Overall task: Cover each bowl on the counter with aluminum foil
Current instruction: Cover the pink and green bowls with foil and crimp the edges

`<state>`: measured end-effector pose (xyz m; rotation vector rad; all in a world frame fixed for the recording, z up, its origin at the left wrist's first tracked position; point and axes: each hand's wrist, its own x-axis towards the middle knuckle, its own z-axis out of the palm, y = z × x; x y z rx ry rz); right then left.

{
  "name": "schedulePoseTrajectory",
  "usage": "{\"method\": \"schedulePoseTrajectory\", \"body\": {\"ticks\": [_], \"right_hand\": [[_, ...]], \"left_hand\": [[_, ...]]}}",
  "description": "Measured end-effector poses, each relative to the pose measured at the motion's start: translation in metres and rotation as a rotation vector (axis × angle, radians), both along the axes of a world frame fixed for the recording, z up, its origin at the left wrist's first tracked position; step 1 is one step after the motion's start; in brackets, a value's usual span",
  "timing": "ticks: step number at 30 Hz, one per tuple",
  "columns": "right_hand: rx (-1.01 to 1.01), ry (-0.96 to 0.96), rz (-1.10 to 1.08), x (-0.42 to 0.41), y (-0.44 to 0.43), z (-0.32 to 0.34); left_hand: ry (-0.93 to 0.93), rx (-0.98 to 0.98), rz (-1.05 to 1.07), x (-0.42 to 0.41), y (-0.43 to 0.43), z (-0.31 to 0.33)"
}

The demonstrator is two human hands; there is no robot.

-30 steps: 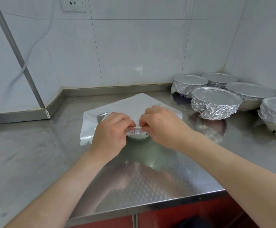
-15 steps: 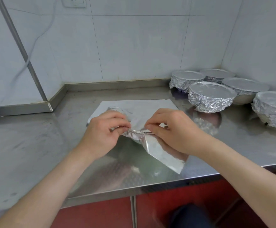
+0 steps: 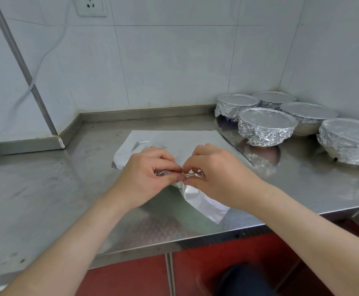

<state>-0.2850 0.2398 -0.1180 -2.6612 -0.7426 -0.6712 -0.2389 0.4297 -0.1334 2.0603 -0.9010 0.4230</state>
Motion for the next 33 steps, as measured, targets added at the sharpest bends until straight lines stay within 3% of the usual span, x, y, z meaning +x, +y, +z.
{"method": "schedulePoseTrajectory", "body": {"ticks": [4,10,12,15,19,21,23,26,33], "right_hand": [[-0.062,-0.112,-0.037,0.003,0.004,-0.006],[-0.128,-0.203,-0.108,0.01,0.012,-0.012],[-0.14,-0.2,-0.127,0.008,0.014,-0.011],[-0.019,-0.061,-0.07,0.004,0.004,-0.001],[0.228,0.263,-0.03,-0.003,-0.028,0.022],[0.125,0.452,-0.01,-0.012,-0.041,0.029],[-0.138,0.518,-0.052,-0.018,-0.045,0.027],[-0.38,0.312,-0.141,-0.018,-0.041,0.005],[-0.247,-0.256,-0.023,-0.008,-0.036,-0.034]], "left_hand": [[-0.041,-0.003,0.023,0.003,-0.003,-0.005],[-0.294,0.054,0.056,0.006,-0.008,-0.013],[-0.281,0.064,0.039,0.007,-0.007,-0.011],[-0.179,0.072,0.001,0.01,-0.001,-0.004],[-0.135,0.083,0.076,0.014,0.016,0.008],[-0.122,0.051,0.091,0.009,0.013,0.012],[-0.085,0.043,0.068,0.002,0.003,0.013],[-0.008,0.041,0.013,-0.003,-0.009,0.009],[0.083,-0.035,-0.017,0.001,-0.007,0.002]]}}
